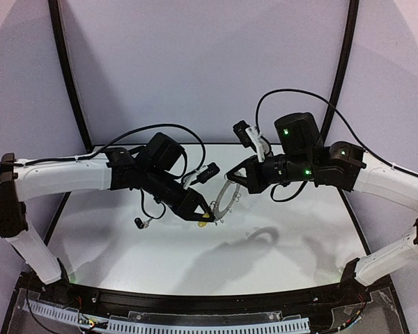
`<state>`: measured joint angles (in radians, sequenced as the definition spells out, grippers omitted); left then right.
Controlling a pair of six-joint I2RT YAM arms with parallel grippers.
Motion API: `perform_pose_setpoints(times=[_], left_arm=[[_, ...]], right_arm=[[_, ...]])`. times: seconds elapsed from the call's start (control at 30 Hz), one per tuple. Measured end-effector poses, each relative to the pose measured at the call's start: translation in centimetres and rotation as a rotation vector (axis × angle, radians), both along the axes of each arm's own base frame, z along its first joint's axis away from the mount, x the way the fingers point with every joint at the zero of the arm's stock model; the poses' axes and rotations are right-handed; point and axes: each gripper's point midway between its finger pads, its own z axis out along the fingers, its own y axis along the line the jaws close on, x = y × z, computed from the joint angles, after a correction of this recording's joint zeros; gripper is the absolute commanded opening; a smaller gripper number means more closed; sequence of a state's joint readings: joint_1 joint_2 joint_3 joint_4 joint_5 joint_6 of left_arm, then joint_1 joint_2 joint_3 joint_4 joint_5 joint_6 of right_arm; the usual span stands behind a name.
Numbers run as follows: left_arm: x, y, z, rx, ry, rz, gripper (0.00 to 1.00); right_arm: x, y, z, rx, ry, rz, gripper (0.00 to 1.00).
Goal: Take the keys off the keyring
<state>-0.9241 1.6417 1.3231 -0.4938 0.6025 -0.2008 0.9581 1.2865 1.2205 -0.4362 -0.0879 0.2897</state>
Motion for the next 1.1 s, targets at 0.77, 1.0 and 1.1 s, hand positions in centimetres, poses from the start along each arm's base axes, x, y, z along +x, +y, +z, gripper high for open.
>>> perform_pose_setpoints(times=[0.77, 1.0, 1.1], left_arm=[[-0.1, 1.8, 2.0, 0.002, -0.034, 0.075, 0.01], [-0.6, 2.3, 4.7, -0.017, -0.004, 0.101, 0.01], [-0.9, 2.3, 5.6, -0.026, 0.011, 0.092, 0.01]], right_arm=[[0.1, -0.9, -0.8, -0.040, -0.016, -0.020, 0.38], [-0.6, -0.7, -3.2, -0.095, -0.046, 0.062, 0.61], [-0.9, -0.1, -2.9, -0.086, -0.100, 0.120, 0.66]])
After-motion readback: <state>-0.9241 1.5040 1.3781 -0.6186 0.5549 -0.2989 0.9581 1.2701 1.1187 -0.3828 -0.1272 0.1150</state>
